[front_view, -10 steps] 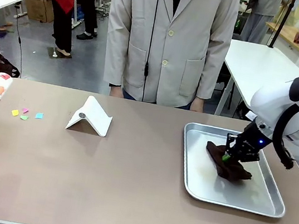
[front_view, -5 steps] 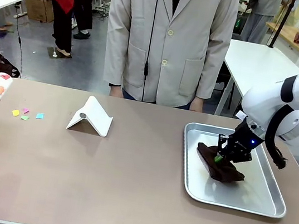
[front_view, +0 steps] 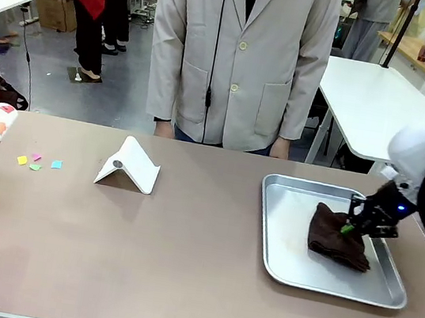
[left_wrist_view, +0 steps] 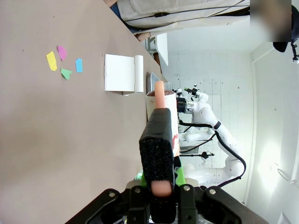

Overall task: Clean the surface of the table.
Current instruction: If a person points to the right, clean the right side of the table with your right hand, and if they point to the left, clean the left side with your left hand.

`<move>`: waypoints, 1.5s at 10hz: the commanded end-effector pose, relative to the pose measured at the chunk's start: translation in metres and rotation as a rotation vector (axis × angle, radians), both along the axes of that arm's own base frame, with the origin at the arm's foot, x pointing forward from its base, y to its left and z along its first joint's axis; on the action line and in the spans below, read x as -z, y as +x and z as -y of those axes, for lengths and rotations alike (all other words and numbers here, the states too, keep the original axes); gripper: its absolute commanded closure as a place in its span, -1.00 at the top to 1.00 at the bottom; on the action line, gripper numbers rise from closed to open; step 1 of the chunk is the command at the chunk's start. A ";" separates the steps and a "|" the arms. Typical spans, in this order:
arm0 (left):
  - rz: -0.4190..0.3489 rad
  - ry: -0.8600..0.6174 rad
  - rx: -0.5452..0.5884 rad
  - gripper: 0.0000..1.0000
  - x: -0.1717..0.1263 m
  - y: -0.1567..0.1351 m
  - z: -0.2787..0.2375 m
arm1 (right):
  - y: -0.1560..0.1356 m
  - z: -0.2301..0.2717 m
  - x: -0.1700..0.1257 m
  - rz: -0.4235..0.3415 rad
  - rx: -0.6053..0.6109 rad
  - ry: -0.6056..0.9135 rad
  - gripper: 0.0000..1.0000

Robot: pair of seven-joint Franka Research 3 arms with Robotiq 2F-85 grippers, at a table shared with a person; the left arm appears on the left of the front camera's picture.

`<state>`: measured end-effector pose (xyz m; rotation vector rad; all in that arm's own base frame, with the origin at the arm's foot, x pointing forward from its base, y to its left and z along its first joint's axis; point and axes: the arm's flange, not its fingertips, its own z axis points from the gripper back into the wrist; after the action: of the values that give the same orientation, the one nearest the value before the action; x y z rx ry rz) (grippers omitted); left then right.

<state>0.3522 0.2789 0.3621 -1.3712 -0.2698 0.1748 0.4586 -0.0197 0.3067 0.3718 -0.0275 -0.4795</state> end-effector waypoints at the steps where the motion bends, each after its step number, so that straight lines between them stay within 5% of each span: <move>1: 0.005 -0.018 -0.011 -1.00 -0.004 -0.001 0.002 | -0.010 0.020 -0.007 0.006 0.038 0.111 -0.79; 5: 0.005 -0.018 -0.011 -1.00 -0.004 -0.001 0.002 | -0.014 0.044 -0.016 0.002 0.049 0.431 -0.79; 10: 0.005 -0.018 -0.011 -1.00 -0.004 -0.001 0.002 | -0.036 0.079 -0.044 -0.076 -0.047 1.044 -0.79; 15: 0.005 -0.018 -0.011 -1.00 -0.004 -0.001 0.002 | -0.092 0.163 -0.082 -0.054 -0.129 1.110 -0.79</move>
<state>0.3522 0.2789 0.3622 -1.3711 -0.2700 0.1748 0.3684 -0.1666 0.3903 1.4446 0.3436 -0.3652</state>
